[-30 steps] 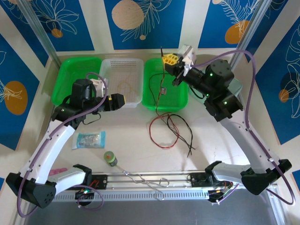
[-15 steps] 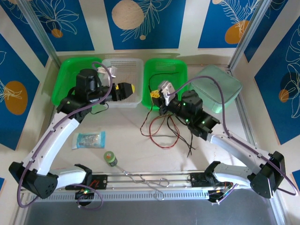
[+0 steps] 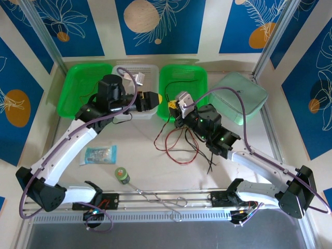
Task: Untangle the cables
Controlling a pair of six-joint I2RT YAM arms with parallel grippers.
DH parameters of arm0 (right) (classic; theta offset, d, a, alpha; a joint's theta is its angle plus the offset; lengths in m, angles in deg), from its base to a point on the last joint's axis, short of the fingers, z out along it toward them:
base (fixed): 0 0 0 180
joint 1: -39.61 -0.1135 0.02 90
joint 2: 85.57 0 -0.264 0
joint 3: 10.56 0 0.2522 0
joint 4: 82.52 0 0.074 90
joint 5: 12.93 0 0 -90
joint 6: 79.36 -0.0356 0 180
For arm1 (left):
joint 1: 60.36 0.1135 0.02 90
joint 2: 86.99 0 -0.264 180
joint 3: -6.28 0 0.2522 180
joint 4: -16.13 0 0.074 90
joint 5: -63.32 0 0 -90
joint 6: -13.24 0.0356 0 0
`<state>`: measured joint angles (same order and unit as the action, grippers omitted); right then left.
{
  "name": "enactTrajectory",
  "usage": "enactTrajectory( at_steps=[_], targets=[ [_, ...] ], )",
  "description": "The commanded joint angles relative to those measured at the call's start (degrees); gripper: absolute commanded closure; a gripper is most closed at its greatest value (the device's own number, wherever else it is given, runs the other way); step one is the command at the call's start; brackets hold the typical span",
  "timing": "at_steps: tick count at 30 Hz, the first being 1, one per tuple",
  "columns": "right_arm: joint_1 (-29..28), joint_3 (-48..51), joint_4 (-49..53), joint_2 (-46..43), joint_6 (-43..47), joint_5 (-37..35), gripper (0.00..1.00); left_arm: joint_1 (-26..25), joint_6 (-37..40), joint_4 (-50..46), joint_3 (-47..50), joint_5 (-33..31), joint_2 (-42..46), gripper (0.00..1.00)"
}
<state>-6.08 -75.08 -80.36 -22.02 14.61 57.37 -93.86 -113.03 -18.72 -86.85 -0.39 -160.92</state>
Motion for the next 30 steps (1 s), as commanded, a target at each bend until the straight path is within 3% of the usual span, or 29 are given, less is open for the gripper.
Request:
enactTrajectory(
  at_steps=[1, 13, 24, 27, 30],
  targets=[
    [-0.5, -1.2, -2.1, 0.3, -0.8, -2.6, 1.0, -1.4, -2.2, 4.6, -2.6, 1.7, -1.4, 0.51],
    [-1.6, -2.6, -0.9, 1.3, 1.6, -2.4, 1.0, -2.5, -1.3, 3.2, -5.1, -1.4, -4.8, 0.56],
    [-2.0, -3.1, 0.2, 1.2, 2.6, -2.7, 1.0, -2.9, -1.8, 3.0, -4.7, -3.3, -4.8, 0.86],
    [-2.0, -3.3, 0.5, 1.1, 2.5, -2.4, 1.0, -3.2, -1.9, 3.8, -4.1, -3.3, -4.6, 1.0],
    [-1.9, -3.4, 1.3, 0.9, 1.9, -1.7, 0.98, -3.1, -1.5, 4.8, -3.9, -2.1, -4.7, 1.0]
  ],
)
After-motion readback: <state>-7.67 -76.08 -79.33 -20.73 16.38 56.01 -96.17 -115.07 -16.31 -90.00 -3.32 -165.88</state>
